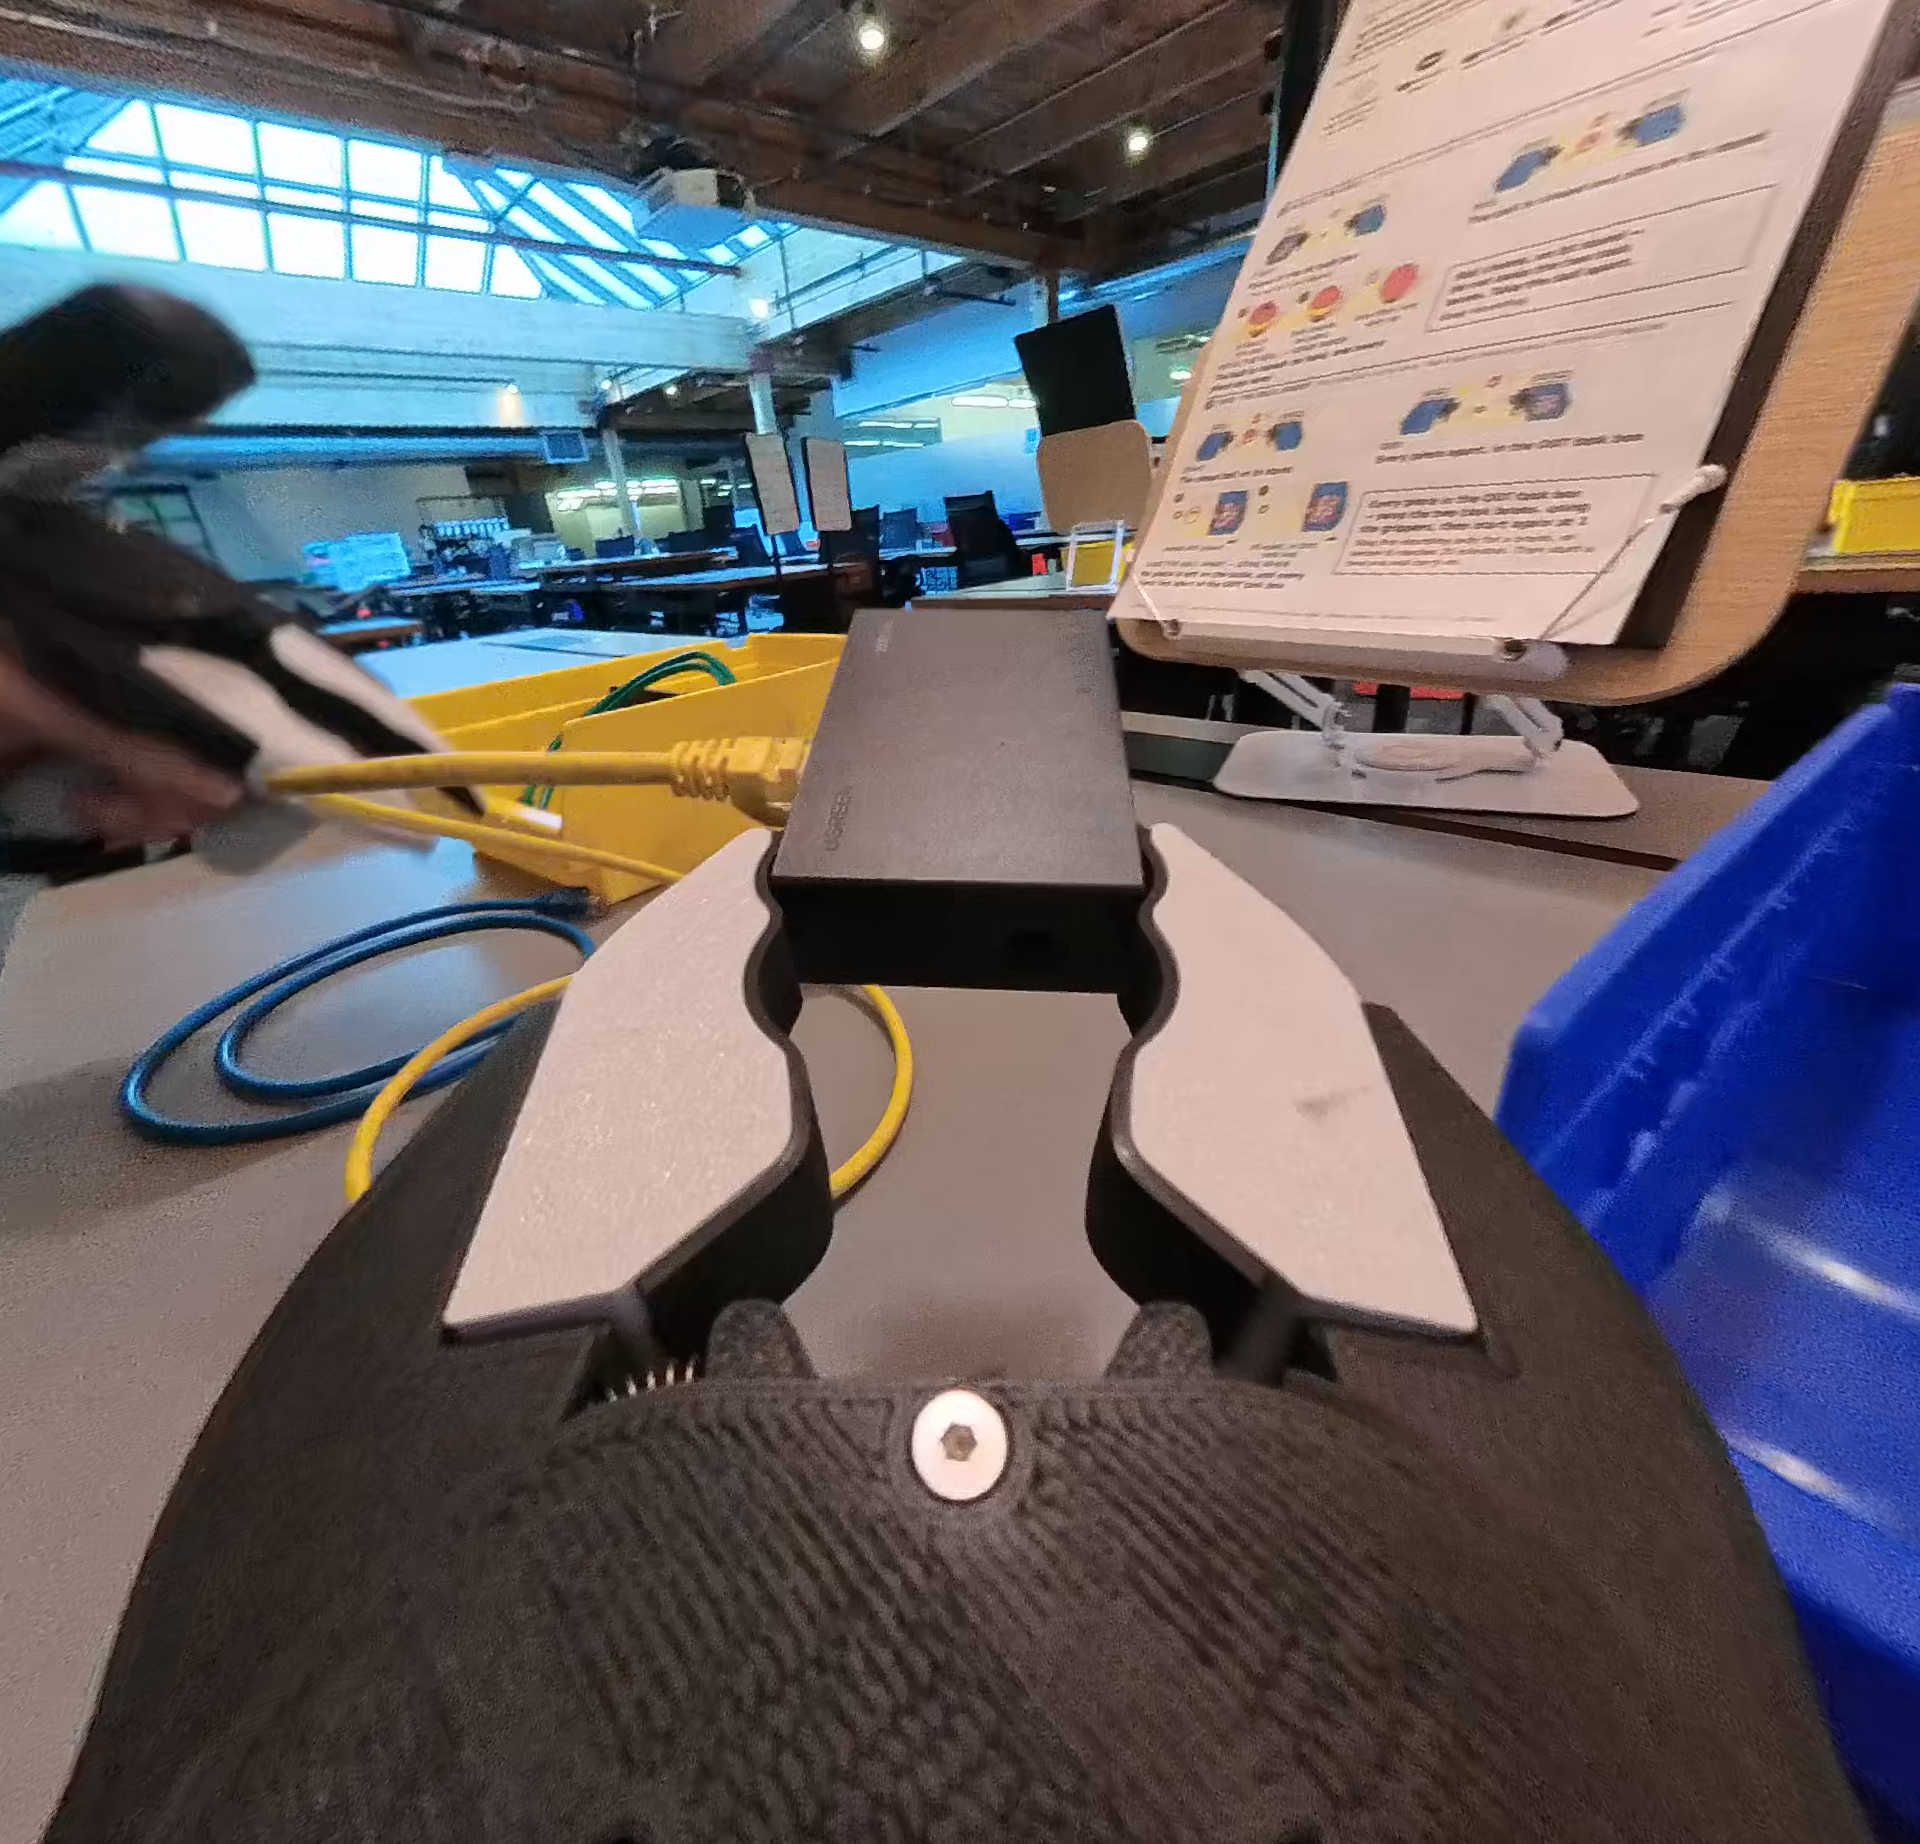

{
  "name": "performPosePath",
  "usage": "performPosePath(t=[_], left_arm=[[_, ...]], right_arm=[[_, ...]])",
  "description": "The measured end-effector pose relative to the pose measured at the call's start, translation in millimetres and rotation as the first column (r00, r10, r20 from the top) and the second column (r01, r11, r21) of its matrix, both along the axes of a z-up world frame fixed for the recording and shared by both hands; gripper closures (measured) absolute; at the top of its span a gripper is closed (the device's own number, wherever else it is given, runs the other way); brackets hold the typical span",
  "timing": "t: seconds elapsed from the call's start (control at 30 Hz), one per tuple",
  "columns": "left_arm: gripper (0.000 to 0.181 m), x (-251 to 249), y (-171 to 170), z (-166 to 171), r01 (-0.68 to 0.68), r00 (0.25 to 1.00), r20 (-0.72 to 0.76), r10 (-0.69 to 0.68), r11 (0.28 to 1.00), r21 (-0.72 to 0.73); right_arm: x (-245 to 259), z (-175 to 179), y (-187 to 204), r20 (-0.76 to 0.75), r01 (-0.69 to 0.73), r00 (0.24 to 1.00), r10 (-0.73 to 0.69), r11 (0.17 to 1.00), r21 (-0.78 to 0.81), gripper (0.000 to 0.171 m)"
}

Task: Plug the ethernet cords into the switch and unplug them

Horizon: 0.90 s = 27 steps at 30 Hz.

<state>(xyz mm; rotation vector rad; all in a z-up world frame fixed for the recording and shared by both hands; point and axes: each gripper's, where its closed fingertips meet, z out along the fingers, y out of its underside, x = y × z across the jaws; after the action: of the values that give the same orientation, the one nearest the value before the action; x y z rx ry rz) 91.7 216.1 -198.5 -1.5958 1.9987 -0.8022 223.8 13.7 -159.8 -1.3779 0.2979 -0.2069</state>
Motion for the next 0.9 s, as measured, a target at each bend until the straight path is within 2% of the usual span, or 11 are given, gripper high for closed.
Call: performPosePath(t=[0.03,0.13,0.2,0.33,0.5,0.63,0.8,0.87,0.9], left_arm=[[0.149,-7,3,-14,-0.013,1.000,-0.023,0.014,1.000,0.025],[0.151,-14,-1,-51,-0.056,0.995,-0.086,0.056,0.998,0.004],[0.153,-8,-4,-63,-0.106,0.991,-0.089,0.103,0.994,-0.036],[0.153,4,-15,-72,-0.163,0.982,-0.112,0.151,0.980,-0.111],[0.161,7,-17,-81,-0.203,0.970,-0.143,0.197,0.979,-0.029],[0.173,8,-9,-83,-0.246,0.961,-0.117,0.251,0.968,0.057],[0.174,9,-9,-82,-0.195,0.977,-0.078,0.200,0.979,0.066],[0.167,10,-2,-71,-0.246,0.969,-0.032,0.246,0.969,-0.003],[0.154,16,12,-52,-0.334,0.940,0.057,0.337,0.941,-0.060]], right_arm=[[4,1,-3,-0.007,0.013,1.000,-0.013,1.000,0.009,0.109],[10,2,-9,-0.022,0.026,0.999,-0.025,0.999,0.029,0.109],[12,2,-10,-0.032,0.027,0.999,-0.026,0.999,0.036,0.109],[10,1,-7,-0.020,0.011,1.000,-0.011,1.000,0.018,0.109],[4,0,-3,0.008,-0.010,1.000,0.010,1.000,-0.008,0.110],[2,-1,-2,0.015,-0.024,1.000,0.024,1.000,-0.014,0.109],[0,-1,-1,0.018,-0.040,0.999,0.040,0.999,-0.020,0.110],[-1,0,-1,0.024,-0.045,0.999,0.045,0.999,-0.017,0.110],[-3,0,-1,0.030,-0.053,0.998,0.053,0.999,-0.012,0.110]])
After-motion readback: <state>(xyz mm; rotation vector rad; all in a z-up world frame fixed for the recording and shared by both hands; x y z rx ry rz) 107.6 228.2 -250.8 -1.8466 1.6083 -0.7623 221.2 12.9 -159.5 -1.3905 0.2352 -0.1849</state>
